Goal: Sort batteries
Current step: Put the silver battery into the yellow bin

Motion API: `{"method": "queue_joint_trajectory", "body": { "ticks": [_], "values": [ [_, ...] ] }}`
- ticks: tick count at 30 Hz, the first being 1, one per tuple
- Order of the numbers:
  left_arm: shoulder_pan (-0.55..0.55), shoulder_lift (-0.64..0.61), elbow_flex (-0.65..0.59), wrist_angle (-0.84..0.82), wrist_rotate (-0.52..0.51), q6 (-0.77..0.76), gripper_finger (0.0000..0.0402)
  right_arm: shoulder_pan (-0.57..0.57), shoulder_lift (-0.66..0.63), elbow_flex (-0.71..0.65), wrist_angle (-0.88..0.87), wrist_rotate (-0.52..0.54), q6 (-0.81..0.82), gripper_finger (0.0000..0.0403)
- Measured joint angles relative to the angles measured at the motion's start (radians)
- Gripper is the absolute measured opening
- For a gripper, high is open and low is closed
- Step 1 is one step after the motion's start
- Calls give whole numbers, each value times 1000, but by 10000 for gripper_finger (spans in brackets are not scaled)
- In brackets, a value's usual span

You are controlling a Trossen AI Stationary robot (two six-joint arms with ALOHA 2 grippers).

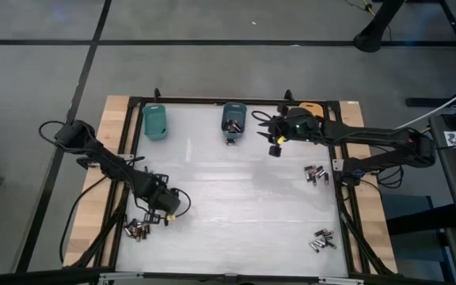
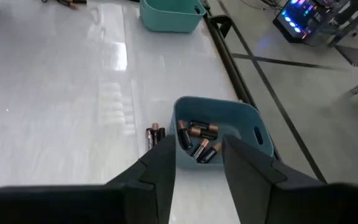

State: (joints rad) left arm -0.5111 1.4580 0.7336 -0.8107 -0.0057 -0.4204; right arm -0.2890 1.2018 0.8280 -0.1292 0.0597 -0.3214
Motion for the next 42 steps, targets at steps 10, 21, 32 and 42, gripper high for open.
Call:
{"method": "queue_joint_trajectory", "body": {
  "ticks": [10, 21, 32, 42],
  "values": [
    [87, -99, 51, 3, -151, 91, 14, -77, 5, -10, 34, -164, 59, 131],
    [243, -245, 58, 512, -376, 358, 16, -177, 91, -164, 498, -618, 154, 131],
    [481, -108, 58, 1118, -296, 534, 16, -184, -43, -147, 370, -112, 181, 131],
    [728, 297, 268, 1408, 23, 484, 15, -207, -186, -146, -40, 418, 365, 131]
  ]
}}
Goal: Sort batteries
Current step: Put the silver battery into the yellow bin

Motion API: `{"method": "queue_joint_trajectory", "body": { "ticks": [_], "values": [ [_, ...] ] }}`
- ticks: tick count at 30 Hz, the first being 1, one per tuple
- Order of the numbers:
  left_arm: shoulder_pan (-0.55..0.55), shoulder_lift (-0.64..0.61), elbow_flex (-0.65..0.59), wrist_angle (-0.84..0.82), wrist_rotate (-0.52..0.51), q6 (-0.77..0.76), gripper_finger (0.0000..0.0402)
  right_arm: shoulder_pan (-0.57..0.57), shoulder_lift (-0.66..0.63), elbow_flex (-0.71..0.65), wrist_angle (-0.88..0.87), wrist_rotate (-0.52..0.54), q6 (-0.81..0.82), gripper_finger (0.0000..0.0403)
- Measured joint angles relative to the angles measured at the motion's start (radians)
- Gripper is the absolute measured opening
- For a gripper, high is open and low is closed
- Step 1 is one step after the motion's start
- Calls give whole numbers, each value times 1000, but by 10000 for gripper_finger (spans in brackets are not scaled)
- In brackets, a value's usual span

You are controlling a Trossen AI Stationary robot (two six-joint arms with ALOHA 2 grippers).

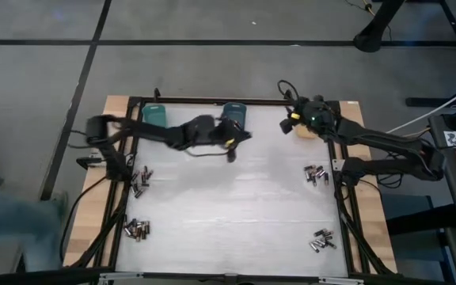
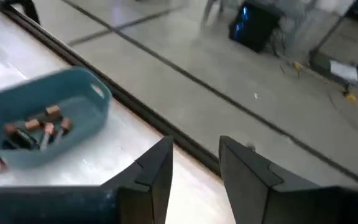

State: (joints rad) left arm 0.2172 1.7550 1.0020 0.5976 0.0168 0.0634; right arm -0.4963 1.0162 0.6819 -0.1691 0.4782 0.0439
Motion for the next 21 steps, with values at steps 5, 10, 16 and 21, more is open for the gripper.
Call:
{"method": "queue_joint_trajectory", "body": {
  "ticks": [5, 10, 16, 21],
  "values": [
    [71, 209, 272, -56, 130, -44, 15, -62, -34, 0, -67, 78, 109, 131],
    [110, 393, 537, -196, 213, -112, 16, -81, -102, -1, -69, 142, 167, 131],
    [125, 482, 671, -284, 287, -68, 16, -114, -122, -57, -12, -353, 78, 131],
    [125, 478, 671, -349, 300, -3, 16, -161, -158, -102, 6, -414, 56, 131]
  ]
}}
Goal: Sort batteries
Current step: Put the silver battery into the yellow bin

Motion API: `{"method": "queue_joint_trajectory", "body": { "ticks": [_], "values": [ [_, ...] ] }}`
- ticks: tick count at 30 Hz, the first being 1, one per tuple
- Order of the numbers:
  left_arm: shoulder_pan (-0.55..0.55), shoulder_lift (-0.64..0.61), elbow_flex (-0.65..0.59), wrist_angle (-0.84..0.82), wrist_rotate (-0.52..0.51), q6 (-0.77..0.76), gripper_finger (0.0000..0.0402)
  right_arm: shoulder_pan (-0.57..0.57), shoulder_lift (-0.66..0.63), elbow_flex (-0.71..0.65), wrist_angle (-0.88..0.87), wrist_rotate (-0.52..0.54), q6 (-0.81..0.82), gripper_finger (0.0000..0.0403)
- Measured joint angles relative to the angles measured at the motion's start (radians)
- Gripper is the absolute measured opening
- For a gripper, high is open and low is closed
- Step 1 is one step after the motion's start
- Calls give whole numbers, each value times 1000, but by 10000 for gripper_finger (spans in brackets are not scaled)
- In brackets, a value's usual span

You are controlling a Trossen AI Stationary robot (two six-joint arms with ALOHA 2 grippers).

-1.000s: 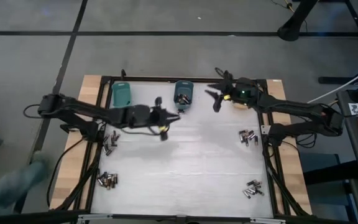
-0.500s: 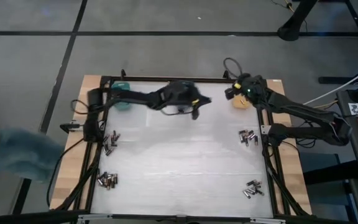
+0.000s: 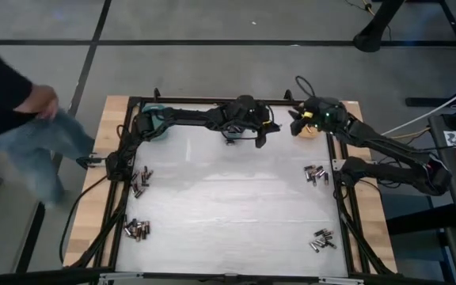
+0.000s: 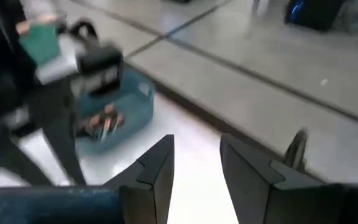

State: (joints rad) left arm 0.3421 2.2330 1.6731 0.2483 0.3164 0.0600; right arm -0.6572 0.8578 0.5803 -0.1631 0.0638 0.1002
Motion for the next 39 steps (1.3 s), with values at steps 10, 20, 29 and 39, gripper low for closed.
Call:
{"method": "queue_joint_trajectory", "body": {
  "ticks": [10, 20, 29, 39],
  "values": [
    [-2, -2, -1, -15, 1, 26, 16, -57, -241, -157, 174, -371, 58, 131],
    [-9, -2, -1, 139, 107, -38, 17, -56, -275, -281, 374, -431, 117, 131],
    [-9, -3, -1, 163, 108, -55, 17, -56, -220, -281, 419, -504, 97, 131],
    [-9, -3, -1, 196, 108, -60, 17, -56, -163, -281, 476, -528, 93, 131]
  ]
}}
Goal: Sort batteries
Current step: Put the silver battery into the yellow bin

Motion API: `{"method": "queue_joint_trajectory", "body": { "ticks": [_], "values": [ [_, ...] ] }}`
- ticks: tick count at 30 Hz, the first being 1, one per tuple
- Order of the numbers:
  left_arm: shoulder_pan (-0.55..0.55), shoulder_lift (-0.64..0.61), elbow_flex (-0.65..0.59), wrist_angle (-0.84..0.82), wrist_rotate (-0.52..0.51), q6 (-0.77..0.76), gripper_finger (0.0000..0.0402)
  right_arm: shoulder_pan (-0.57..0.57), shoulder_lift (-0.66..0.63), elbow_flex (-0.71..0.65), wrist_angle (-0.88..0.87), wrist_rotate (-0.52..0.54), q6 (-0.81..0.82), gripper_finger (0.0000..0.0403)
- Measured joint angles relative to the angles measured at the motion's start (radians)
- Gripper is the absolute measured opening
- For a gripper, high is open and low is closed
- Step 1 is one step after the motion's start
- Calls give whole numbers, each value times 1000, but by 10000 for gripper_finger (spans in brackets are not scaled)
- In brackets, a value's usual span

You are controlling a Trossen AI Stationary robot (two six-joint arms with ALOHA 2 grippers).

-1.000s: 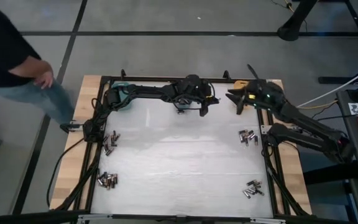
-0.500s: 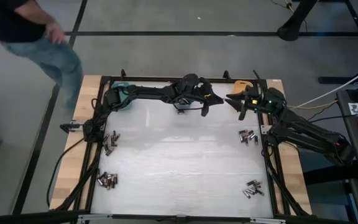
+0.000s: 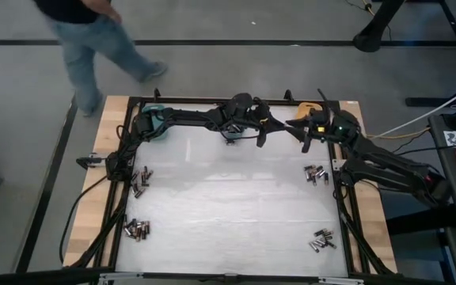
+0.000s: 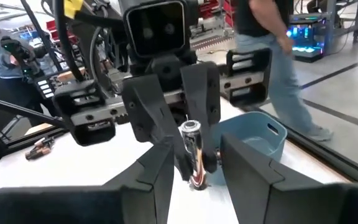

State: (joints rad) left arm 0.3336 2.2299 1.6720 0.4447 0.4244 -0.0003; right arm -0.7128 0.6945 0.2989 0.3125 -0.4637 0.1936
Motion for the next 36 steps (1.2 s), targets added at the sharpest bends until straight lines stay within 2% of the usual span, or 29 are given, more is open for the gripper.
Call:
{"method": "queue_joint_trajectory", "body": {
  "ticks": [6, 15, 18, 24, 32, 36],
  "values": [
    [0, 0, 0, 1, 0, -4, 17, 0, 44, 0, 90, 1, 0, 131],
    [0, 0, 0, 6, 0, -2, 17, 0, 100, 0, 131, -8, -1, 129],
    [0, 0, 0, 8, -1, -3, 17, 0, 108, 0, 142, -9, -7, 110],
    [2, 0, -1, 5, -2, -14, 17, 0, 108, 0, 144, -13, -41, 30],
    [2, 0, 0, 6, -2, -24, 20, 0, 108, 0, 150, -24, -45, 30],
    [2, -1, 1, -15, -27, -17, 56, 0, 101, 0, 152, 38, -28, 30]
  ]
}}
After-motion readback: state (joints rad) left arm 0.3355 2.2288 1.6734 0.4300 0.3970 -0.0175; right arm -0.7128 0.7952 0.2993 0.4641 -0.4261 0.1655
